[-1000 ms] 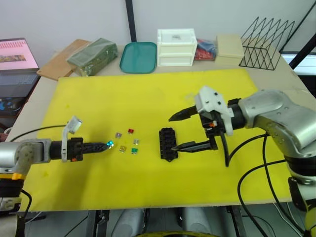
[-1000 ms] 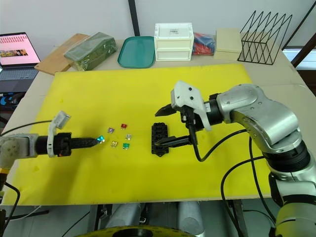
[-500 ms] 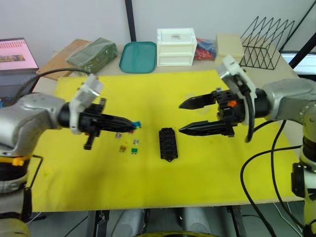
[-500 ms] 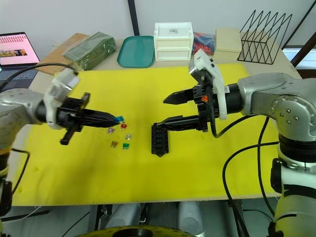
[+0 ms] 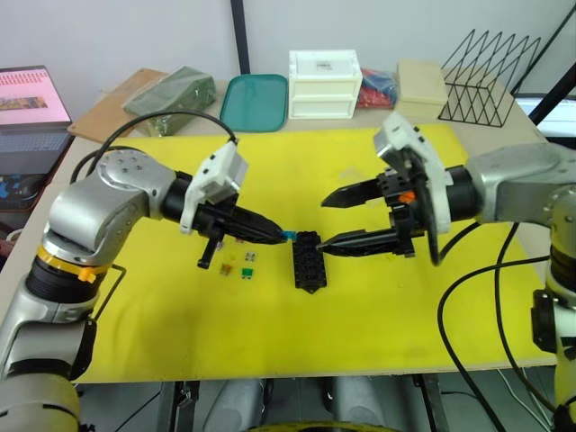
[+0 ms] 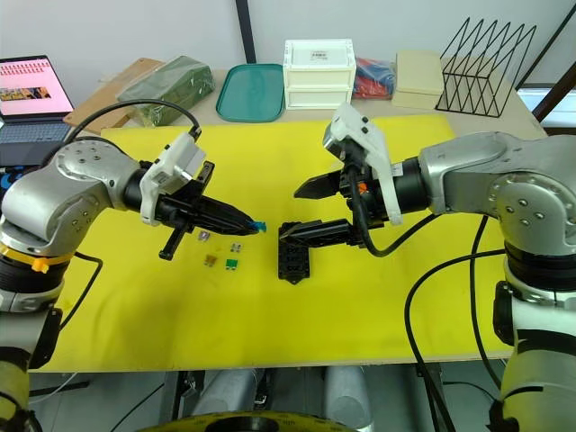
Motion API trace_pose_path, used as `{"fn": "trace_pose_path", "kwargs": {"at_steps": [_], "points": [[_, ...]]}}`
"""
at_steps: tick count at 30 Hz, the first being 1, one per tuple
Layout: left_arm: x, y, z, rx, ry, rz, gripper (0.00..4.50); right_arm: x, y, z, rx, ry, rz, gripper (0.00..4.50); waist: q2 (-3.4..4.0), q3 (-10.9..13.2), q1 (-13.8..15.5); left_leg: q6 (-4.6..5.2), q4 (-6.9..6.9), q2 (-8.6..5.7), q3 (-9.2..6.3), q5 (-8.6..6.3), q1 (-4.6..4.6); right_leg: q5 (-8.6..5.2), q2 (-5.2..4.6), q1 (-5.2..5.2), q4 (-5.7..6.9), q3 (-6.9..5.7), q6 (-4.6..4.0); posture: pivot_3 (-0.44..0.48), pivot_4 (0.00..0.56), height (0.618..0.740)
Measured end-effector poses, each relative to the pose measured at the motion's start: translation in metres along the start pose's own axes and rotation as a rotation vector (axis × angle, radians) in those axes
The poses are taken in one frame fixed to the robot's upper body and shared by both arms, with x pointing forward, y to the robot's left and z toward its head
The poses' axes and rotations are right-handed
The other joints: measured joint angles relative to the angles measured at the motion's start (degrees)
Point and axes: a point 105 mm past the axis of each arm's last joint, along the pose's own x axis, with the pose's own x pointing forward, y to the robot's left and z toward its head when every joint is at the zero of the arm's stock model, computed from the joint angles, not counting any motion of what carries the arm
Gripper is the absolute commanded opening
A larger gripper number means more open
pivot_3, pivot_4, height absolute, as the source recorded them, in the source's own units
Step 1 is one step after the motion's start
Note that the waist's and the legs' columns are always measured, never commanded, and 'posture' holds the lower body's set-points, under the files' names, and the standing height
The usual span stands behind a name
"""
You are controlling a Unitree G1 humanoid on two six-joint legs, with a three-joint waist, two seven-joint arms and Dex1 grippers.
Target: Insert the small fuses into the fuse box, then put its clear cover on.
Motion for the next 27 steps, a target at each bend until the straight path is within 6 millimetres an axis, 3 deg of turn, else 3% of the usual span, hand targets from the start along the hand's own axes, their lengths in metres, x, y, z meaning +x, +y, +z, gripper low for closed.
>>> {"fn": "trace_pose_path", "kwargs": {"at_steps": [3, 11, 14, 16, 27], "points": [[0.002, 0.002, 0.000, -0.003, -0.007, 0.003, 0.00, 0.002, -0.002, 0.000, -0.009, 0.001, -0.011, 3.20, 0.00, 0.00, -0.06, 0.00, 0.00, 0.00, 0.00, 0.00, 0.01, 0.00, 0.00, 0.00, 0.01, 0.00, 0.00, 0.000, 0.150, 0.740], [0.004, 0.003, 0.000, -0.005, -0.013, 0.002, 0.00, 0.020, -0.001, 0.001, -0.039, 0.009, 0.014, 3.20, 0.00, 0.00, -0.05, 0.00, 0.03, -0.01, 0.00, 0.00, 0.00, 0.01, 0.00, 0.00, 0.01, 0.00, 0.00, 0.000, 0.150, 0.740], [0.004, 0.004, 0.000, -0.007, -0.012, 0.004, 0.00, 0.020, -0.002, 0.004, -0.053, 0.005, 0.007, 2.64, 0.00, 0.00, -0.02, 0.00, 0.04, -0.01, -0.01, 0.00, 0.00, 0.01, -0.01, 0.00, 0.01, 0.00, 0.00, 0.000, 0.150, 0.740], [0.004, 0.005, -0.001, -0.009, -0.009, 0.009, 0.00, 0.020, -0.003, 0.004, -0.053, 0.006, 0.003, 1.99, 0.00, 0.00, -0.03, 0.00, 0.04, -0.01, -0.01, 0.00, 0.00, 0.01, 0.00, 0.00, 0.01, 0.00, 0.00, 0.000, 0.150, 0.740], [0.005, 0.009, -0.005, -0.017, 0.004, 0.035, 0.00, 0.025, -0.004, 0.001, -0.044, 0.016, 0.012, 1.99, 0.00, 0.00, -0.08, 0.00, 0.04, -0.01, -0.01, 0.00, 0.00, 0.01, 0.00, 0.00, 0.02, 0.00, 0.00, 0.000, 0.150, 0.740]]}}
